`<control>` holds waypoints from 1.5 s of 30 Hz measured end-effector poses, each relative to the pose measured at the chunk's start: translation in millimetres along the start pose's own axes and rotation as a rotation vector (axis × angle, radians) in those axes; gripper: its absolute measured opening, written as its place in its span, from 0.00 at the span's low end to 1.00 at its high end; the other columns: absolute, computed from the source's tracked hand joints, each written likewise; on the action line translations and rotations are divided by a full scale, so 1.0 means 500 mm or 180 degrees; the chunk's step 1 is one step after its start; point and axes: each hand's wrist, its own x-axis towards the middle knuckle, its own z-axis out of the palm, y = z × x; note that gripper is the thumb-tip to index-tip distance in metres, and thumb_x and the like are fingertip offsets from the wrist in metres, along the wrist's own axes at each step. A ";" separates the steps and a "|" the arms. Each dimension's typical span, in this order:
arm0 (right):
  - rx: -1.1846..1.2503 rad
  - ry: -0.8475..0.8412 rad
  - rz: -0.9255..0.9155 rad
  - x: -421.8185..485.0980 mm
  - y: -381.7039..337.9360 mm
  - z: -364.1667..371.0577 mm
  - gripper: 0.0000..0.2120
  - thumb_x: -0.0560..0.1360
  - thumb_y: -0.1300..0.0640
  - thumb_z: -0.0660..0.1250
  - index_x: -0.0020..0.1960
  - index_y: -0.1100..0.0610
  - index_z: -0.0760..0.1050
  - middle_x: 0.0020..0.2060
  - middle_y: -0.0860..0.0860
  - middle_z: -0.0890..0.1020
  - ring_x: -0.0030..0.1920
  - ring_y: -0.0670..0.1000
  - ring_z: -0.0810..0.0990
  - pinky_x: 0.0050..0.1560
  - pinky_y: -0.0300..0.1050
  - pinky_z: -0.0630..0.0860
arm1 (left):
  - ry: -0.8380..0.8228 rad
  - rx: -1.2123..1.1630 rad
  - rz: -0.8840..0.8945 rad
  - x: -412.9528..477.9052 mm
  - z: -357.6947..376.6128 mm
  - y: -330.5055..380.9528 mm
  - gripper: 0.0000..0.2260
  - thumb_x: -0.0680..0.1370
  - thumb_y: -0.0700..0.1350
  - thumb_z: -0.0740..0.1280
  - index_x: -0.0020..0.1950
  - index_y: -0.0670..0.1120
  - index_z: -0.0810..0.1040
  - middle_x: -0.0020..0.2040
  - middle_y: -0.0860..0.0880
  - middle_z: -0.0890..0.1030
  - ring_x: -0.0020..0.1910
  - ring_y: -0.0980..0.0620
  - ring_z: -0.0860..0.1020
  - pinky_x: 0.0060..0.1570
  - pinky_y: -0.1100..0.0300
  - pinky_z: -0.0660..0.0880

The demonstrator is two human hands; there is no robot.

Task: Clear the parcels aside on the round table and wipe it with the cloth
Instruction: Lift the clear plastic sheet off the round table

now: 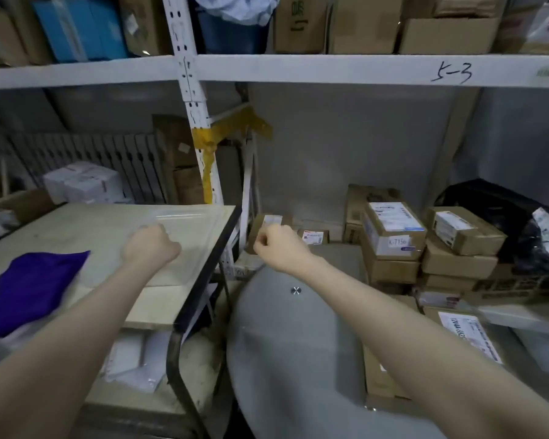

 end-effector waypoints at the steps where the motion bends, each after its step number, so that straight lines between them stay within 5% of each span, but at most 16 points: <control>1: 0.0040 -0.0073 -0.0022 0.000 -0.003 0.012 0.09 0.75 0.59 0.58 0.47 0.57 0.77 0.46 0.55 0.82 0.48 0.58 0.79 0.45 0.46 0.76 | -0.0072 0.0089 -0.0180 0.002 0.003 -0.016 0.19 0.74 0.48 0.63 0.62 0.41 0.74 0.59 0.39 0.76 0.59 0.37 0.74 0.54 0.49 0.75; 5: 0.0134 -0.0336 0.0016 0.017 0.000 0.075 0.10 0.73 0.60 0.60 0.49 0.56 0.79 0.50 0.56 0.83 0.50 0.58 0.80 0.52 0.51 0.79 | -0.0303 0.0268 -0.0911 0.016 0.034 -0.068 0.27 0.75 0.55 0.62 0.68 0.41 0.68 0.68 0.37 0.68 0.66 0.36 0.67 0.63 0.45 0.68; 9: 0.0289 -0.0501 0.0103 0.051 -0.015 0.115 0.10 0.74 0.61 0.60 0.40 0.61 0.79 0.40 0.57 0.82 0.44 0.58 0.81 0.47 0.51 0.80 | -0.0508 0.0013 -0.1124 0.036 0.057 -0.097 0.32 0.72 0.59 0.61 0.69 0.40 0.69 0.68 0.35 0.69 0.66 0.35 0.68 0.64 0.44 0.67; 15: 0.0573 -0.0534 0.0369 0.106 -0.069 0.173 0.16 0.77 0.55 0.58 0.36 0.61 0.76 0.34 0.56 0.82 0.41 0.57 0.82 0.51 0.52 0.79 | -0.0497 0.0188 -0.0945 0.054 0.058 -0.093 0.27 0.75 0.58 0.58 0.68 0.42 0.71 0.66 0.36 0.71 0.64 0.36 0.69 0.61 0.47 0.67; 22: 0.0680 -0.0555 0.0773 0.118 -0.096 0.207 0.16 0.77 0.53 0.58 0.34 0.59 0.71 0.26 0.53 0.77 0.23 0.51 0.76 0.38 0.46 0.80 | -0.0392 0.0526 -0.0450 0.055 0.049 -0.116 0.19 0.74 0.55 0.61 0.58 0.44 0.76 0.56 0.41 0.77 0.57 0.39 0.75 0.58 0.51 0.71; 27: 0.0125 -0.0456 0.0421 0.112 -0.125 0.193 0.09 0.74 0.55 0.64 0.39 0.59 0.72 0.33 0.51 0.76 0.35 0.52 0.77 0.29 0.41 0.71 | -0.0372 0.0280 -0.0340 0.036 0.028 -0.142 0.09 0.75 0.49 0.63 0.47 0.43 0.71 0.51 0.41 0.77 0.53 0.39 0.76 0.47 0.55 0.72; 30: -0.0562 -0.0407 0.0337 0.107 -0.153 0.195 0.04 0.73 0.60 0.63 0.48 0.58 0.74 0.45 0.53 0.78 0.43 0.54 0.75 0.36 0.44 0.71 | -0.0332 0.0245 -0.0300 0.021 0.021 -0.157 0.08 0.75 0.47 0.63 0.45 0.42 0.71 0.48 0.41 0.76 0.47 0.41 0.75 0.42 0.57 0.71; 33: -0.0383 -0.0499 0.0341 0.105 -0.167 0.205 0.08 0.74 0.65 0.61 0.50 0.61 0.76 0.49 0.56 0.79 0.50 0.57 0.78 0.42 0.45 0.74 | -0.0361 0.0262 -0.0259 0.016 0.024 -0.173 0.11 0.75 0.49 0.61 0.45 0.41 0.74 0.51 0.39 0.77 0.49 0.40 0.75 0.44 0.56 0.73; 39: 0.0293 -0.0463 0.0508 0.107 -0.151 0.187 0.12 0.74 0.68 0.58 0.33 0.60 0.69 0.39 0.59 0.80 0.37 0.57 0.78 0.32 0.44 0.74 | -0.0436 -0.0003 -0.0249 0.004 0.011 -0.158 0.17 0.75 0.51 0.60 0.58 0.42 0.75 0.57 0.41 0.76 0.57 0.39 0.74 0.48 0.54 0.72; 45: 0.0273 -0.0011 0.0531 0.042 -0.068 0.105 0.15 0.78 0.67 0.55 0.33 0.57 0.63 0.42 0.57 0.75 0.43 0.57 0.75 0.43 0.46 0.71 | -0.0173 -0.0333 0.0000 -0.041 -0.007 -0.065 0.19 0.75 0.49 0.63 0.63 0.42 0.75 0.61 0.39 0.75 0.61 0.37 0.72 0.55 0.51 0.74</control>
